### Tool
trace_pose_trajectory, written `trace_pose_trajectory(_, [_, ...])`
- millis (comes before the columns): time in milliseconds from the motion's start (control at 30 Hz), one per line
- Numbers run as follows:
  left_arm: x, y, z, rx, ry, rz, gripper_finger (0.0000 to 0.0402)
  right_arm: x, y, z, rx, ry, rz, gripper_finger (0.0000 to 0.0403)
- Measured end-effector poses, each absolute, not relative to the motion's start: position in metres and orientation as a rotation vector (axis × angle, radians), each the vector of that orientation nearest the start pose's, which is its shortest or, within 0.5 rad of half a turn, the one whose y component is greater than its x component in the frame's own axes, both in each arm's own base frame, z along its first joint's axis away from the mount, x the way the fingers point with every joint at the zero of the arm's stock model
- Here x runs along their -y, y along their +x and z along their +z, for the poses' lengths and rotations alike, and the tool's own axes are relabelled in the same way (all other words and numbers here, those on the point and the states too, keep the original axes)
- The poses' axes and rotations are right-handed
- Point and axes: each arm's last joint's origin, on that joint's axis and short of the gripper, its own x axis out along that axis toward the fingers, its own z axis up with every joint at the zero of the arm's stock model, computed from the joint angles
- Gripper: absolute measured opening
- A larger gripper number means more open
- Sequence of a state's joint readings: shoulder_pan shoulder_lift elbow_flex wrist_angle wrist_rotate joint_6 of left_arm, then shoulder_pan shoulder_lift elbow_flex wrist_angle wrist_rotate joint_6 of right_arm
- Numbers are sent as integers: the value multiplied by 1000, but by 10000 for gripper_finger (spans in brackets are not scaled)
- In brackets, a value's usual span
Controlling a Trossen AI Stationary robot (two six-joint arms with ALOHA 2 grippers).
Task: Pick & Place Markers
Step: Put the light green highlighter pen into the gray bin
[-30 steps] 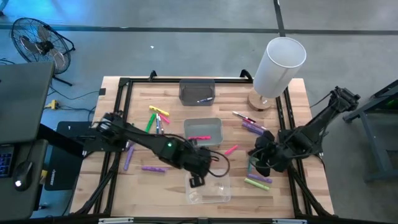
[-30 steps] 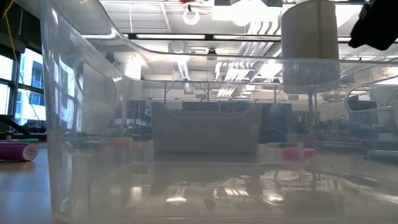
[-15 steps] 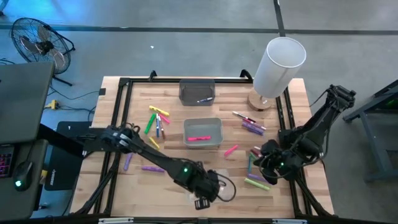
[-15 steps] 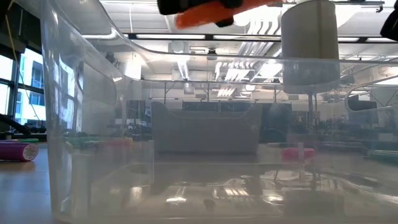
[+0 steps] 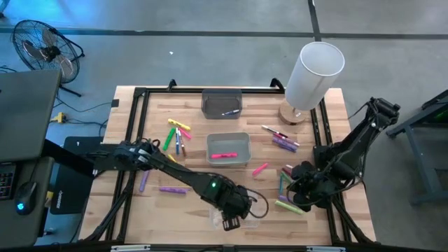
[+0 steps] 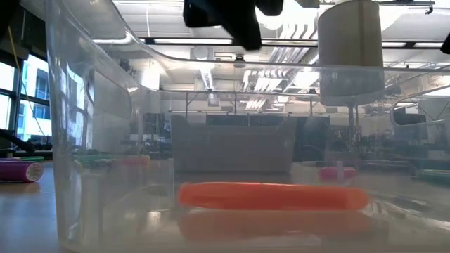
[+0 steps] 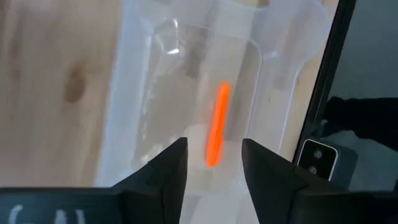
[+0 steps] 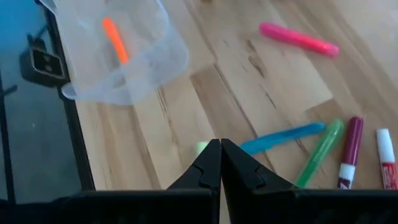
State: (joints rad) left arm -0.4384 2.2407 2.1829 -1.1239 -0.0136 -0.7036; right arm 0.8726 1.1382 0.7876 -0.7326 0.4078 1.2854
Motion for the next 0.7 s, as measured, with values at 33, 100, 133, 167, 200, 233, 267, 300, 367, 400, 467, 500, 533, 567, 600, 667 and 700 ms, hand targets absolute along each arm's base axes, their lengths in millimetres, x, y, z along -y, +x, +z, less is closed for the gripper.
trace_pose_trajectory(33, [194, 426, 270, -1226, -348, 38, 143, -149, 140, 231, -953, 525, -194, 0])
trace_pose_trajectory(100, [185, 427, 274, -1253, -327, 12, 134, -150, 141, 228, -967, 507, -206, 0])
trace_pose_trajectory(133, [180, 427, 275, -1266, -306, -1, 128, -150, 141, 227, -972, 504, -208, 0])
trace_pose_trajectory(167, [175, 429, 278, -1264, -282, -14, 122, -151, 141, 226, -979, 503, -207, 0])
trace_pose_trajectory(200, [169, 431, 280, -1253, -254, -17, 114, -151, 141, 226, -989, 504, -202, 0])
trace_pose_trajectory(233, [162, 432, 282, -1247, -226, -8, 104, -151, 141, 226, -999, 506, -198, 0])
trace_pose_trajectory(267, [155, 434, 282, -1248, -201, 12, 92, -151, 141, 226, -1005, 506, -196, 0])
trace_pose_trajectory(300, [148, 435, 281, -1250, -181, 29, 78, -151, 141, 225, -1006, 505, -198, 0])
trace_pose_trajectory(367, [137, 439, 280, -1248, -150, 27, 41, -150, 140, 225, -1009, 496, -198, 0])
trace_pose_trajectory(400, [131, 440, 280, -1251, -133, 21, 22, -150, 140, 225, -1010, 492, -196, 0])
trace_pose_trajectory(467, [121, 439, 285, -1252, -99, 27, 8, -150, 140, 225, -1006, 465, -186, 1])
trace_pose_trajectory(500, [118, 437, 289, -1251, -83, 37, 11, -150, 141, 225, -1003, 445, -177, 0])
trace_pose_trajectory(533, [113, 436, 292, -1241, -69, 51, 14, -150, 141, 225, -1001, 425, -168, 0])
trace_pose_trajectory(567, [110, 437, 294, -1233, -53, 58, 14, -150, 141, 225, -1000, 409, -160, 1])
trace_pose_trajectory(600, [107, 436, 294, -1239, -23, 72, 9, -150, 141, 225, -1000, 403, -157, 1])
trace_pose_trajectory(667, [104, 431, 294, -1265, 51, 118, 3, -150, 141, 225, -1000, 405, -160, 0])
trace_pose_trajectory(700, [102, 429, 296, -1267, 83, 150, 3, -150, 140, 225, -1002, 412, -168, 0])
